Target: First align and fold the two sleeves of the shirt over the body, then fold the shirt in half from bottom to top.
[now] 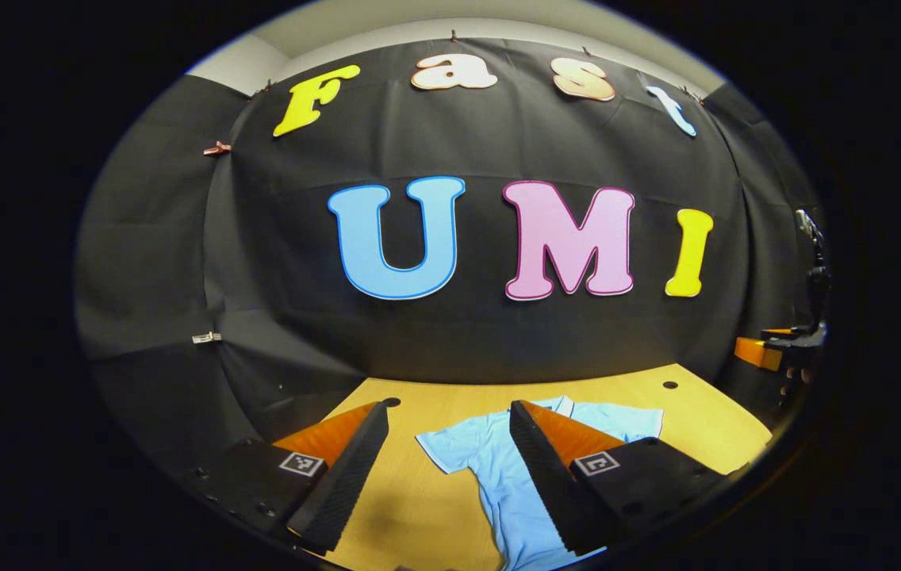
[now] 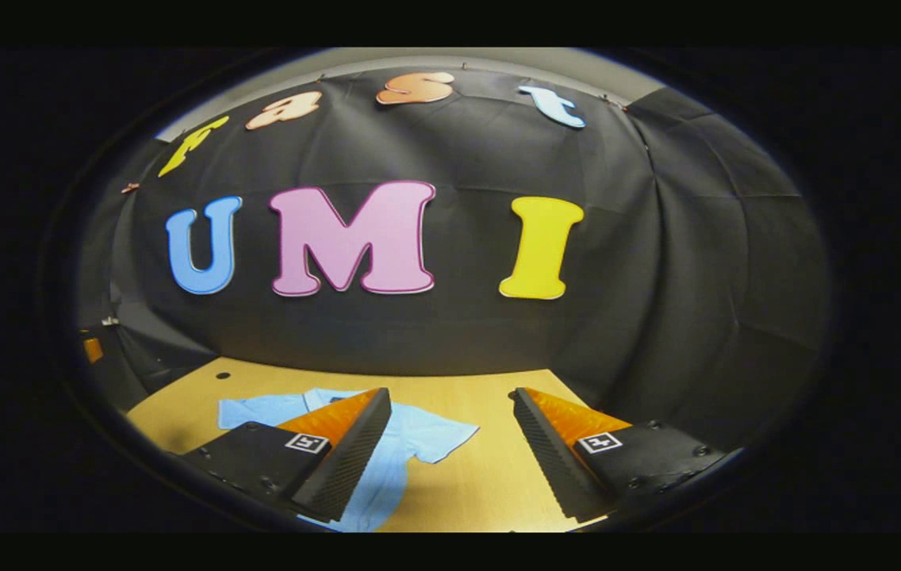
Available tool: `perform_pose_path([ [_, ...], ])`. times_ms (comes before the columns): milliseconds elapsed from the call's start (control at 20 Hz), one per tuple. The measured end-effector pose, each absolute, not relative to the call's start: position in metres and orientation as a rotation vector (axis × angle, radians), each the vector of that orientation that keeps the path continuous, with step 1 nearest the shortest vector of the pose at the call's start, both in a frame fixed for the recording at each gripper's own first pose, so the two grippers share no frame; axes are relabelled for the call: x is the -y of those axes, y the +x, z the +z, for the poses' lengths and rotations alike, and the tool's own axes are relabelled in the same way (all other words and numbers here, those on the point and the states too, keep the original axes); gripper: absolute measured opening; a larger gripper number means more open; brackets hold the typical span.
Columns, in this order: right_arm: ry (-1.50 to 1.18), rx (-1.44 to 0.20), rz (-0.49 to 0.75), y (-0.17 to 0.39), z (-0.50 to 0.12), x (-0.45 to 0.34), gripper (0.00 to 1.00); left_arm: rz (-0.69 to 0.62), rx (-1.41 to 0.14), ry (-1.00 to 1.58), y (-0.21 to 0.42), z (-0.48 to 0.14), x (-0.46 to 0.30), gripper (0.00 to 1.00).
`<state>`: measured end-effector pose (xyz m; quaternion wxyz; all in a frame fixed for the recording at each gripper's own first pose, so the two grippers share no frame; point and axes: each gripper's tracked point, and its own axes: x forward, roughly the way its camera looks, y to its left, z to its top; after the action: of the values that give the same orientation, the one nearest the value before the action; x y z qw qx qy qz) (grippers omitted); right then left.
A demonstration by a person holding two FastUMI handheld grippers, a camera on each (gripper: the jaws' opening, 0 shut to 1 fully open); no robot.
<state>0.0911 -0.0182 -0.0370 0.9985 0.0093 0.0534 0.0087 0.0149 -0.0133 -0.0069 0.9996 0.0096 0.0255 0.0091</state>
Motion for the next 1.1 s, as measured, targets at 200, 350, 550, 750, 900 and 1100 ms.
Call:
perform_pose_path([
  [200,0.042,-0.252,0.022,0.158,-0.092,0.023,0.98,0.023,-0.09,0.02,0.023,-0.015,0.02,0.98],
  [350,0.05,-0.379,0.018,0.207,-0.143,0.022,0.98,0.039,-0.124,0.045,0.034,-0.024,0.021,0.99],
  [550,0.079,-0.535,-0.015,0.251,-0.209,0.024,0.98,0.028,-0.187,-0.011,0.046,-0.036,0.028,0.99],
  [750,0.064,-0.64,0.003,0.286,-0.261,0.019,0.95,0.051,-0.244,0.027,0.056,-0.049,0.023,0.99],
  [900,0.092,-0.701,-0.014,0.306,-0.29,0.02,0.96,0.03,-0.273,0.039,0.057,-0.055,0.027,0.99],
  [1100,0.065,-0.731,-0.024,0.312,-0.315,0.025,0.98,0.023,-0.297,0.001,0.071,-0.067,0.039,0.99],
])
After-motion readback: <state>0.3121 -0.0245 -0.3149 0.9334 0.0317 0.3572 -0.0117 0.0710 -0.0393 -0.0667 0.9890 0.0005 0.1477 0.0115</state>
